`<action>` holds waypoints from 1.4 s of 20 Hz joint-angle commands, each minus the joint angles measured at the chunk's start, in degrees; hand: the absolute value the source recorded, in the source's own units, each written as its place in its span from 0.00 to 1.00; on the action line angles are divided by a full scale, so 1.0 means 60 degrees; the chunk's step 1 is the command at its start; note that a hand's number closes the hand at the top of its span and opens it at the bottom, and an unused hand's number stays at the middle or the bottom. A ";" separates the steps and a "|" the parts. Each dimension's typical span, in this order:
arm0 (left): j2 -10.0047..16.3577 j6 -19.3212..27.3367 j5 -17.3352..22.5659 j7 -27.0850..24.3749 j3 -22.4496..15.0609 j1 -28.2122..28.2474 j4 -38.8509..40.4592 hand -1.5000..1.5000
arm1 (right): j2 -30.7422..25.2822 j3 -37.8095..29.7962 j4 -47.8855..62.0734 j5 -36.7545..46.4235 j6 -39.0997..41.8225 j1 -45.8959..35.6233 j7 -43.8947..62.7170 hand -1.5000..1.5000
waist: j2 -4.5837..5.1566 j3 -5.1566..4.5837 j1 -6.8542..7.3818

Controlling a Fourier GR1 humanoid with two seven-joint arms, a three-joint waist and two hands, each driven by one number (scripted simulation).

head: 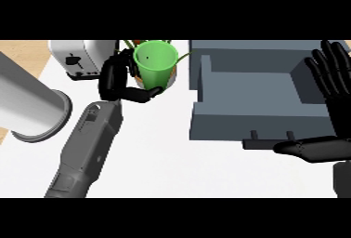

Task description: Pick up the cup, place it into the drawer and close the drawer

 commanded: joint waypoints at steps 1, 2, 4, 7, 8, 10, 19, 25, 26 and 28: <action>-0.0262 0.0662 -0.0023 0.1197 -0.0833 -0.1858 -0.0511 1.00 | 0.0051 -0.0095 0.0550 0.0043 0.0196 0.0256 -0.0748 0.00 | 0.0030 0.0082 -0.0322; -0.0263 0.0826 -0.0117 0.1437 -0.0960 -0.1752 -0.0806 1.00 | -0.0160 -0.0150 -0.0011 -0.0047 0.0083 -0.0026 -0.0048 0.00 | -0.0045 0.0072 -0.0310; -0.0265 0.1296 -0.0016 0.2059 -0.1090 -0.2435 -0.0852 1.00 | -0.0038 0.0061 0.0144 0.0081 0.0105 -0.0090 -0.0229 0.00 | -0.0002 0.0076 -0.0426; -0.0263 0.2154 0.0094 0.2711 -0.1527 -0.2661 -0.0825 1.00 | 0.0025 0.0115 0.0291 0.0095 0.0151 -0.0119 -0.0436 0.00 | 0.0057 0.0080 -0.0667; -0.0263 0.2263 0.0214 0.3116 -0.1846 -0.2598 -0.0773 1.00 | 0.0054 0.0059 0.0587 0.0010 0.0152 -0.0257 -0.0460 0.00 | 0.0087 0.0082 -0.0707; -0.0261 0.2723 0.0025 0.3770 -0.2091 -0.2700 -0.0916 1.00 | 0.0031 0.0156 0.0692 0.0064 0.0100 -0.0605 -0.0233 0.00 | 0.0109 0.0081 -0.0683; -0.0241 0.3709 -0.0534 0.5354 -0.3506 -0.2241 -0.0948 1.00 | 0.0091 0.0377 0.0808 0.0022 0.0329 -0.0726 -0.0473 0.00 | 0.0301 0.0093 -0.1377; -0.0260 0.3183 0.0080 0.6018 -0.4464 -0.3484 0.0898 1.00 | 0.0347 0.0691 0.0881 0.0074 0.0267 -0.1128 -0.0542 0.00 | 0.0455 0.0072 -0.1657; -0.0263 0.3220 0.0211 0.5770 -0.4528 -0.3482 0.1214 1.00 | 0.0145 0.0417 0.0753 -0.0139 0.0396 -0.1133 -0.0613 0.00 | 0.0467 0.0072 -0.1784; -0.0268 0.3177 0.0517 0.5646 -0.5017 -0.3603 0.1541 1.00 | 0.0125 0.0449 0.1014 -0.0130 0.0471 -0.1227 -0.0645 0.00 | 0.0499 0.0074 -0.1839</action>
